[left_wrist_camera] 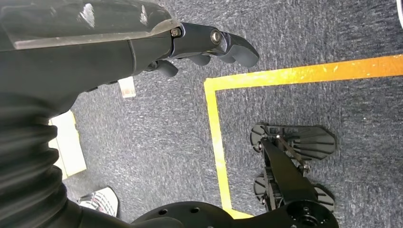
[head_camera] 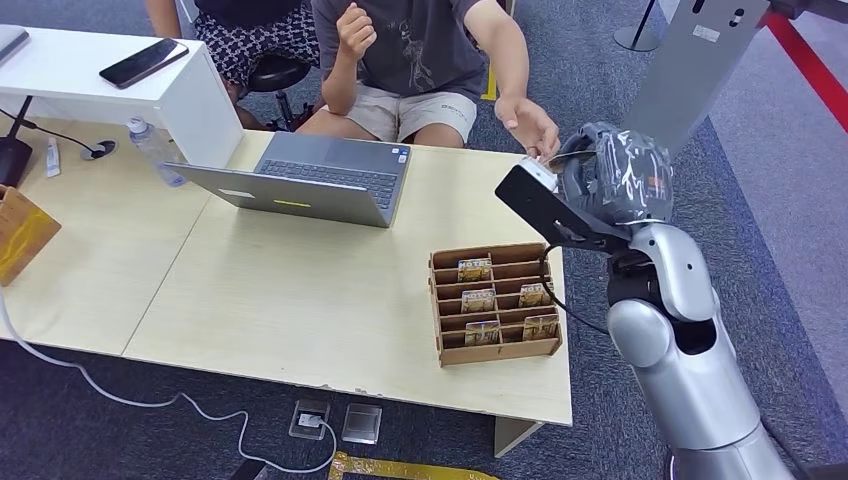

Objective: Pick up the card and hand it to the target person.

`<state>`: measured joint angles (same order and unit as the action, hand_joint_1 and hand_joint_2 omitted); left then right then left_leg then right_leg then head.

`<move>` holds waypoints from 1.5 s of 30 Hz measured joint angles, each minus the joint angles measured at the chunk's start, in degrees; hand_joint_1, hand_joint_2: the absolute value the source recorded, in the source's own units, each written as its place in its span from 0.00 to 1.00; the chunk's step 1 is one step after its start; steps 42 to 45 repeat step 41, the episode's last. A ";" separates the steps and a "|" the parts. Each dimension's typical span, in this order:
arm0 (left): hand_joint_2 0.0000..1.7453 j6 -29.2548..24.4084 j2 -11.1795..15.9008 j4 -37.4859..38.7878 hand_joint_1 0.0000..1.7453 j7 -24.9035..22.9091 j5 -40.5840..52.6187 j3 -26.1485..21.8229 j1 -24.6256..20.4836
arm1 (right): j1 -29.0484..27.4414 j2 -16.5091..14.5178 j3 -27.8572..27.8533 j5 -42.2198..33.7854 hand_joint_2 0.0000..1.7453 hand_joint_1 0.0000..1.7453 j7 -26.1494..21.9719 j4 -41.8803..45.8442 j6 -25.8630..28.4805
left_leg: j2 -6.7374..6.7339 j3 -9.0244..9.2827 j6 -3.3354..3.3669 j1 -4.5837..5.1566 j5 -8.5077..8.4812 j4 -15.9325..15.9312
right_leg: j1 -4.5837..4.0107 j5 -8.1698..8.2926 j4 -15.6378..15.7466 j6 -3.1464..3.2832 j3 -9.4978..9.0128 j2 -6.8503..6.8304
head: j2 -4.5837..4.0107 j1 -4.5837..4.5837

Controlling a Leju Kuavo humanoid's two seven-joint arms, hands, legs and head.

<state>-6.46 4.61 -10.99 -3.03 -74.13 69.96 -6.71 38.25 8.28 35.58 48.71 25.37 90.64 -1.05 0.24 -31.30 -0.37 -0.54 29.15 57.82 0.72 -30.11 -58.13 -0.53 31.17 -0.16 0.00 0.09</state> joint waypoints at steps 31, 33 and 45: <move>1.00 0.94 0.02 0.00 0.00 -1.40 1.11 2.13 -1.81 | 17.13 -18.37 6.47 -3.79 1.00 0.00 -16.94 -61.08 16.66 | 0.13 -0.14 0.01 -0.01 -0.04 0.00 | -0.01 -0.02 -0.05 -0.01 0.10 -0.09 | 0.00 0.01; 1.00 1.01 0.02 0.00 0.00 -1.08 1.13 2.30 -1.79 | 17.18 -18.58 6.69 -3.78 1.00 0.00 -16.95 -61.96 16.69 | 0.13 -0.14 0.01 -0.01 -0.04 0.00 | -0.01 -0.02 -0.05 -0.01 0.10 -0.09 | 0.00 0.02; 1.00 0.45 0.02 0.00 0.00 -0.36 0.42 2.45 -1.58 | 17.92 -19.06 7.10 -3.92 1.00 0.00 -17.54 -63.26 16.91 | 0.12 -0.14 0.01 0.00 -0.04 0.01 | 0.00 -0.01 -0.05 -0.01 0.09 -0.08 | 0.00 -0.04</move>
